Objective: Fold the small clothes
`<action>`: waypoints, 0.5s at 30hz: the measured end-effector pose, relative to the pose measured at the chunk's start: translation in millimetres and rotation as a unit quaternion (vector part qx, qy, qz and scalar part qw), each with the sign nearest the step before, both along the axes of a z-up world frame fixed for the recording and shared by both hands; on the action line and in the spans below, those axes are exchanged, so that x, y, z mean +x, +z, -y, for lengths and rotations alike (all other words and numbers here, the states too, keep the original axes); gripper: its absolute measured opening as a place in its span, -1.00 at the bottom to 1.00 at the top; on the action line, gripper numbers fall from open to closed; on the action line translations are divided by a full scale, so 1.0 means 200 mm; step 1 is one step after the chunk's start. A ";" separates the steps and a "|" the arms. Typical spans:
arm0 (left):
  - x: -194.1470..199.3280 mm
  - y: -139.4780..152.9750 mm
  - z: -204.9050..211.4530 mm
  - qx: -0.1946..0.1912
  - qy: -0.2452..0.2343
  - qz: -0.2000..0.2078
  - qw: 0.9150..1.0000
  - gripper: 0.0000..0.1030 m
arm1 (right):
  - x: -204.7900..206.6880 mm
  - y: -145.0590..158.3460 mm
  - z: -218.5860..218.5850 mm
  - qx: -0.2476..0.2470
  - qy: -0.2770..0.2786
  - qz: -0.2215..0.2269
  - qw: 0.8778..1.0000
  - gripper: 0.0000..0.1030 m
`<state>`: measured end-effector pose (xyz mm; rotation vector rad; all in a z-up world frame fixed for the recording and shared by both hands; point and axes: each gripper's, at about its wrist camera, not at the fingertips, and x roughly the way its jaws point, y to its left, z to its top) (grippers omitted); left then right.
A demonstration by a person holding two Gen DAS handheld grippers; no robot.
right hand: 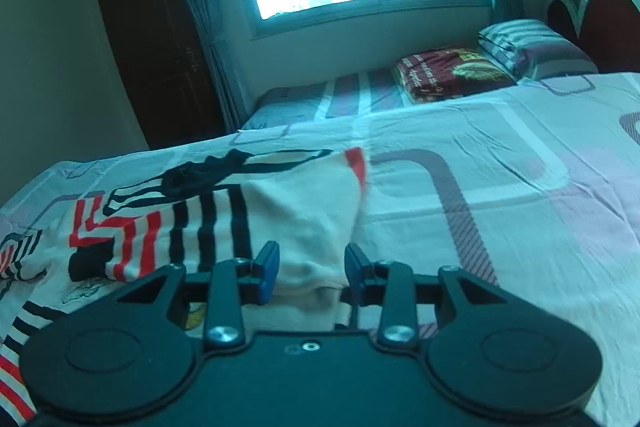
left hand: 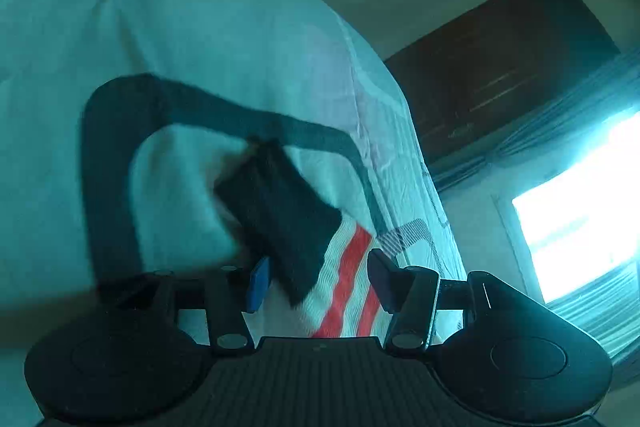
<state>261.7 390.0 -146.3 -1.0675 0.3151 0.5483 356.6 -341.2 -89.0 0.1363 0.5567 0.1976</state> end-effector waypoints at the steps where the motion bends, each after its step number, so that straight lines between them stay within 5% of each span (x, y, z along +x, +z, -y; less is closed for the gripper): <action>1: 0.06 0.02 0.01 0.014 -0.025 -0.011 1.000 -0.08 | 0.01 0.00 -0.02 0.000 0.002 0.001 1.000 -0.30; 2: 0.13 0.06 0.03 0.028 -0.060 -0.021 0.998 -0.70 | 0.01 0.00 -0.03 0.004 0.004 0.002 1.000 -0.30; 3: 0.20 0.10 0.07 0.039 -0.101 -0.017 0.994 -0.88 | 0.02 0.00 -0.04 0.007 0.005 0.001 1.000 -0.30; 8: 0.51 0.44 0.63 0.161 -0.245 0.029 0.955 -0.88 | 0.06 -0.02 -0.08 0.026 0.000 0.000 1.000 -0.29; 11: 0.68 0.52 1.08 0.184 -0.323 0.057 0.927 -0.88 | 0.05 -0.01 -0.09 0.033 -0.002 0.005 0.999 -0.29; 15: 0.85 0.45 1.66 0.181 -0.413 0.065 0.890 -0.88 | 0.03 0.02 -0.06 0.048 -0.014 0.008 0.999 -0.28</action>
